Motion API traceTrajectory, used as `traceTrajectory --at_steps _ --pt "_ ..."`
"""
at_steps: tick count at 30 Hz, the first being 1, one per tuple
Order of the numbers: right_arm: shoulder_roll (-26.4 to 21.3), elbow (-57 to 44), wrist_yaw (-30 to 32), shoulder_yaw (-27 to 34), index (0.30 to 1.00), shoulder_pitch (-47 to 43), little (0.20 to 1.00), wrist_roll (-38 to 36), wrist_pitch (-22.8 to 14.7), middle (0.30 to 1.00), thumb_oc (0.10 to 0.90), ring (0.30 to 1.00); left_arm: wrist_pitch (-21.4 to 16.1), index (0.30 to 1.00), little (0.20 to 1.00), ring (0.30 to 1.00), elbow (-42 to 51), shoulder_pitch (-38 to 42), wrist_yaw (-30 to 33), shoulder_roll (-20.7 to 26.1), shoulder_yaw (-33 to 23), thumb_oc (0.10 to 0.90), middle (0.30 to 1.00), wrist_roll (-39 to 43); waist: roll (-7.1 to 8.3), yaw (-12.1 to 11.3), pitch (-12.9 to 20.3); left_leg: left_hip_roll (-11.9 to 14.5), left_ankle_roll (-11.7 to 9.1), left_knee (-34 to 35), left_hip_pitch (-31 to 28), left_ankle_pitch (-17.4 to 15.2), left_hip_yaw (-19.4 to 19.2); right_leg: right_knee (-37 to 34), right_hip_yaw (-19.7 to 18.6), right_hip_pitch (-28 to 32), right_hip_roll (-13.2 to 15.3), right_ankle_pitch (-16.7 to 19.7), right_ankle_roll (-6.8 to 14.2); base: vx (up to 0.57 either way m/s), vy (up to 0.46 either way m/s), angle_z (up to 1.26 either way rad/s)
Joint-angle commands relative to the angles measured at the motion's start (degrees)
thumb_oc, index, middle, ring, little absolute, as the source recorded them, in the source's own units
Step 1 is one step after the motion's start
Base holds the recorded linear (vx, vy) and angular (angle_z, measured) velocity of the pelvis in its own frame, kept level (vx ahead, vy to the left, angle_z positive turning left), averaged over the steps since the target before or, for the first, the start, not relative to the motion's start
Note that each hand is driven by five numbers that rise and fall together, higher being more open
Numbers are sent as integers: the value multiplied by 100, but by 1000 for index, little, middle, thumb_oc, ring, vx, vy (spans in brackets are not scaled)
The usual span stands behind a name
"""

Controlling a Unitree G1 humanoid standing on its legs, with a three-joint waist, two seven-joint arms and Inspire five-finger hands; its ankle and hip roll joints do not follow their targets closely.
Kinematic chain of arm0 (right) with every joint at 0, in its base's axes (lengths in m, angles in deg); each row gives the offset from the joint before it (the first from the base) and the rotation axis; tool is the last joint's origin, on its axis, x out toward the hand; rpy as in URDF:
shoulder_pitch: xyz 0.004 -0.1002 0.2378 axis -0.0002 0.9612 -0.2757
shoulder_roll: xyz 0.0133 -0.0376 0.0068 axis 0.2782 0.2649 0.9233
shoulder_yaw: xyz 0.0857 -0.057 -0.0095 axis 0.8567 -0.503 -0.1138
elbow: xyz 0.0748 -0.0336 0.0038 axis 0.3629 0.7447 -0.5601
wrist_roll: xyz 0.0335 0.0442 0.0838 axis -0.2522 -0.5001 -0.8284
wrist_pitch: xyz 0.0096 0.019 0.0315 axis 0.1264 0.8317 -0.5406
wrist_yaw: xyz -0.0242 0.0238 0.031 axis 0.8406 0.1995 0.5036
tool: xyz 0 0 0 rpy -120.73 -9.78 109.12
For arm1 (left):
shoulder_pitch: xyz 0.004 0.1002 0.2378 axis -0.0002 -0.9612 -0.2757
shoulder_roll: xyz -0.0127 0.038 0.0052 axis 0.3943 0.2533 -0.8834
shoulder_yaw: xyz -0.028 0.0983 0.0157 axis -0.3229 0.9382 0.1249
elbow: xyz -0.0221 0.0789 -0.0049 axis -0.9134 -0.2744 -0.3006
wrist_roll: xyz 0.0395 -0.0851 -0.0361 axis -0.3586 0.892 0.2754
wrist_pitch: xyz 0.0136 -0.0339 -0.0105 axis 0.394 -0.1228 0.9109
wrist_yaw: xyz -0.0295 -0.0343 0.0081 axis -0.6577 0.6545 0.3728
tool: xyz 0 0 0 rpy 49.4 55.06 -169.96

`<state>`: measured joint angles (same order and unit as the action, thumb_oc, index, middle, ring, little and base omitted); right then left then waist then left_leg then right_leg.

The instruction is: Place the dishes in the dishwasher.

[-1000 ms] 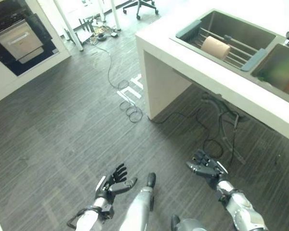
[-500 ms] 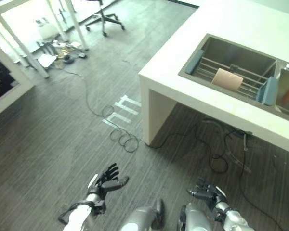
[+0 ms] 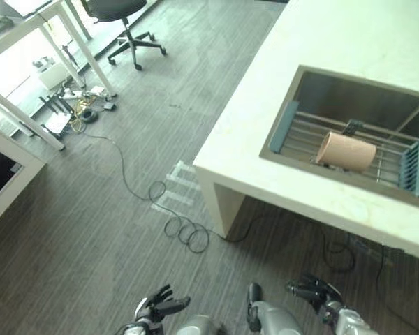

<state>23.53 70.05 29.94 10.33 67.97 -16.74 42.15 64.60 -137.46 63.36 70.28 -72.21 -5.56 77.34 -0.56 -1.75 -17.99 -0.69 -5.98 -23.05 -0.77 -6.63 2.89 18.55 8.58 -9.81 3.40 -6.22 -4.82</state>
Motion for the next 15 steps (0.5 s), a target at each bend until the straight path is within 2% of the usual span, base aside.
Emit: traceTrajectory --at_steps 1,3,4,5,6,8,11,13,15 --pt "-291 175 -141 237 900 129 900 -332 -266 900 800 900 -227 900 900 900 138 29 33 9 107 800 900 -100 -33 41 -12 -157 560 135 344 133 -64 -137 -346 255 239 -258 743 174 -13 -14" --pt "-290 196 -197 271 900 115 900 -295 -266 900 800 900 -210 900 900 900 -11 43 97 -39 77 800 900 -38 -81 -5 -53 -337 663 586 392 -74 50 -137 -441 311 107 -287 789 164 50 -42" --pt "-304 226 -229 280 900 95 900 -318 -283 900 800 900 -179 900 900 900 -90 58 111 -52 75 800 900 11 -174 -19 -78 -338 642 586 642 -216 124 -137 -429 346 -5 -321 805 182 92 -57" --pt "-307 248 -263 220 900 56 900 -340 -332 900 800 900 -152 900 900 900 -230 51 120 -71 85 800 900 204 -276 -89 -138 -421 500 586 1070 -40 190 -137 -493 450 -185 -403 801 161 99 -41" --pt "-296 254 -260 200 900 47 900 -369 -380 900 800 900 -126 900 900 900 -294 46 104 -91 67 800 900 246 -279 -114 -147 -435 488 586 1197 44 145 -137 -529 508 -214 -465 785 194 143 -76" --pt "-256 285 -255 195 900 -24 900 -623 -403 900 800 900 33 900 900 900 -542 68 96 -135 -23 800 900 229 -313 -126 -54 -424 557 586 1208 -49 187 -137 -530 513 -263 -572 785 141 152 -87" --pt "-191 235 -339 223 900 16 900 -338 -469 900 800 900 157 900 900 900 -706 57 59 -142 -107 800 900 464 -349 -62 -2 -403 604 586 1145 -171 196 -137 -463 512 -263 -587 780 82 88 -57" --pt "-146 239 -278 219 900 50 900 -210 -543 900 800 900 224 900 900 900 -765 51 -7 -168 -177 800 900 572 -360 -41 21 -393 615 586 1141 -214 167 -137 -401 524 -255 -598 784 46 81 -21" --pt "-112 332 -182 242 900 45 900 -422 -574 900 800 900 204 900 900 900 -893 73 -77 -191 -165 800 900 518 -369 -30 54 -402 644 586 1142 -261 151 -137 -319 509 -223 -592 784 30 96 0"
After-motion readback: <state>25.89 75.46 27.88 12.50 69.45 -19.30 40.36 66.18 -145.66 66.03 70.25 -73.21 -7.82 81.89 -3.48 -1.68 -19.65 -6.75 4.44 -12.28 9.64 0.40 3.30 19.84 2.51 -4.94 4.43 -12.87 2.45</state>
